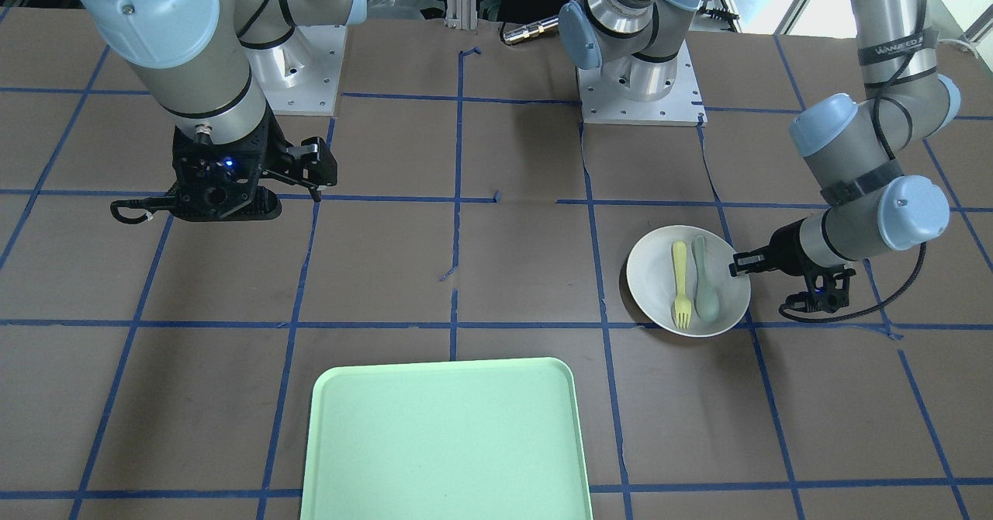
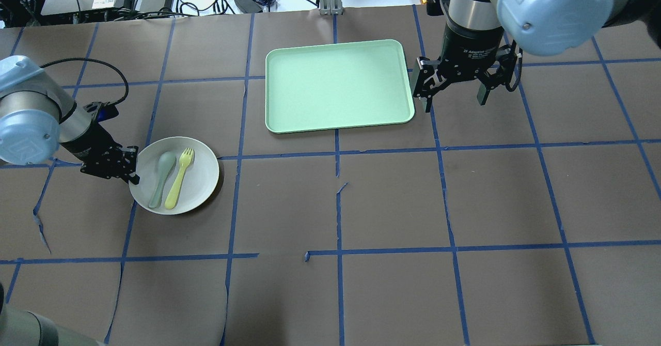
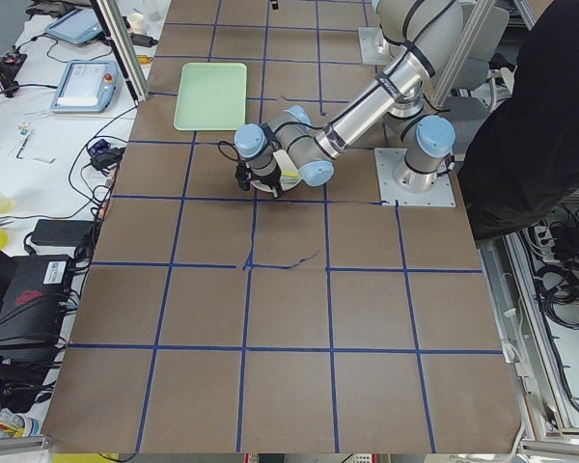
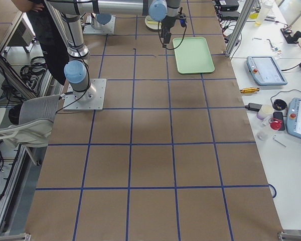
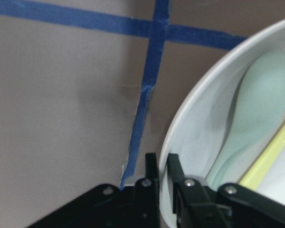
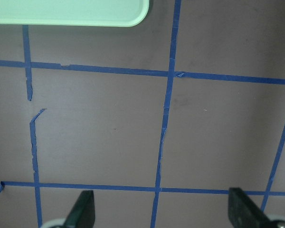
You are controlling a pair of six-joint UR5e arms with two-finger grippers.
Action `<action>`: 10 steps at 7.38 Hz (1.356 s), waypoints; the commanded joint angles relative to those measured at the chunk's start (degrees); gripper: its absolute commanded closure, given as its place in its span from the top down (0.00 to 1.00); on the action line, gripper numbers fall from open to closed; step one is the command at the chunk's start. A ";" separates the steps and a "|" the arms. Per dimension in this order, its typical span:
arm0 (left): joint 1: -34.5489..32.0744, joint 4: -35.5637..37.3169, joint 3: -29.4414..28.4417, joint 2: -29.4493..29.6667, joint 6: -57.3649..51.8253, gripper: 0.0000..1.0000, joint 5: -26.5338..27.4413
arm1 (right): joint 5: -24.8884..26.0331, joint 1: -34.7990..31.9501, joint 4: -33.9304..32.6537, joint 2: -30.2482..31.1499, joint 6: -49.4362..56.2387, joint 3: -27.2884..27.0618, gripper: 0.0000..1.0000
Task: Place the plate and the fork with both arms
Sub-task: 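Carry the plate with the left gripper and lower it onto the green tray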
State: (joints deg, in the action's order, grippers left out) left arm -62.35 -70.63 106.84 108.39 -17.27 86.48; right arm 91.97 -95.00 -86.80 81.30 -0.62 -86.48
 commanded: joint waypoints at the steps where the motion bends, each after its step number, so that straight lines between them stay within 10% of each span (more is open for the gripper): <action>1: 0.04 -8.95 -7.06 -0.72 0.48 0.00 -6.12 | 0.05 -0.01 -0.12 0.00 0.00 0.00 1.00; 5: -7.65 -3.51 -11.81 2.35 19.73 0.00 -24.14 | 0.05 -0.01 -0.30 0.00 -0.09 0.00 1.00; 10: -27.09 11.56 -23.15 18.94 30.18 0.00 -24.17 | -0.21 0.07 -0.30 -1.15 -0.35 -0.09 1.00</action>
State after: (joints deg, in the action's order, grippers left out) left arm -85.54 -61.12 86.81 123.21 12.49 61.80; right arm 91.84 -94.93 -87.10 80.54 -0.89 -86.54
